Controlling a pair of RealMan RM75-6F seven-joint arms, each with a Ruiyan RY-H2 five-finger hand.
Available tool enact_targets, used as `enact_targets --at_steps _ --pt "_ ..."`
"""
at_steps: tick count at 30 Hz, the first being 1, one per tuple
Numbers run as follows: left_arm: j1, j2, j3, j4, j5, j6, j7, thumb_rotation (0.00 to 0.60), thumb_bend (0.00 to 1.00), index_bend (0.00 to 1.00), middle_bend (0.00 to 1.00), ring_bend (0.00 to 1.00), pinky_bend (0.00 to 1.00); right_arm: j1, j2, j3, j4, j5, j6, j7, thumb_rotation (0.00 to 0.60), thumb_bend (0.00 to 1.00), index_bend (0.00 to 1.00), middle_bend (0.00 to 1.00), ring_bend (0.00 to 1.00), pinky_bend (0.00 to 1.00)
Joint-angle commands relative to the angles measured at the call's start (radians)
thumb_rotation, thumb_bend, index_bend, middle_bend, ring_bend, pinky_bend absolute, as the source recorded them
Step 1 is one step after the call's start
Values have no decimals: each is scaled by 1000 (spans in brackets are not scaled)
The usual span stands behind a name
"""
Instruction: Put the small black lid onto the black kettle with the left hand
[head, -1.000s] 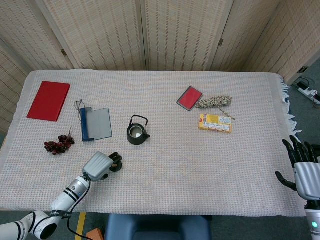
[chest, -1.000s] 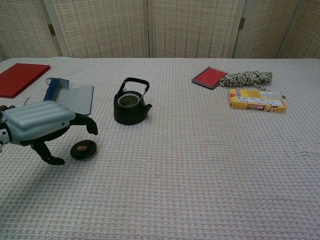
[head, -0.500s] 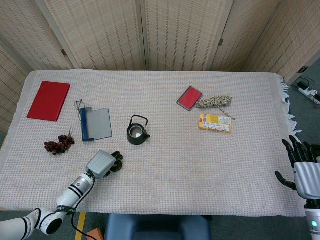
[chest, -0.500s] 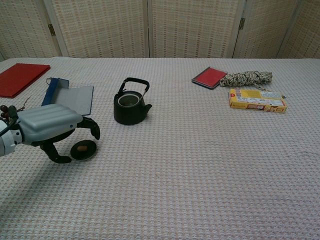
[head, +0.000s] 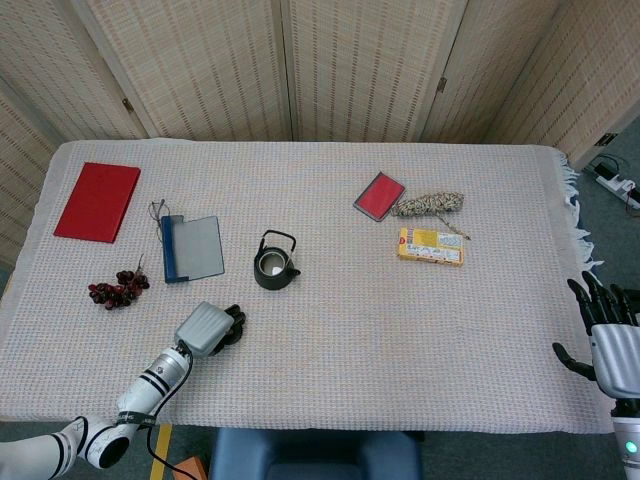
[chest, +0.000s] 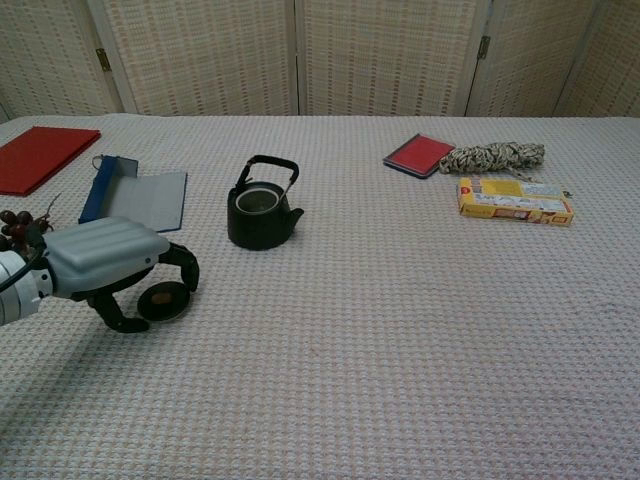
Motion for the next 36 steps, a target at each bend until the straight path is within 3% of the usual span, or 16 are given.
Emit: enact_targets --at_steps 1,9,16,28,36 --pt "-2 -7 2 13 2 4 -10 600 208 371 318 763 896 0 -1 -1 1 1 -2 1 600 261 0 0 95 0" --pt "-7 -7 3 26 19 24 -43 600 213 439 397 786 896 0 -2 0 0 0 -1 1 600 261 0 0 95 0" --pt "-17 24 -14 -4 24 39 -75 600 218 446 408 789 896 0 -2 1 1 0 0 0 600 261 0 0 95 0" --pt "-138 81 -165 -128 -77 -23 -41 600 222 449 408 790 896 -9 -2 -9 5 -15 13 4 600 261 0 0 100 0" --pt "-234 33 -216 -73 -179 -99 33 600 223 449 408 790 896 -16 -1 -11 4 -18 22 6 600 260 0 0 103 0"
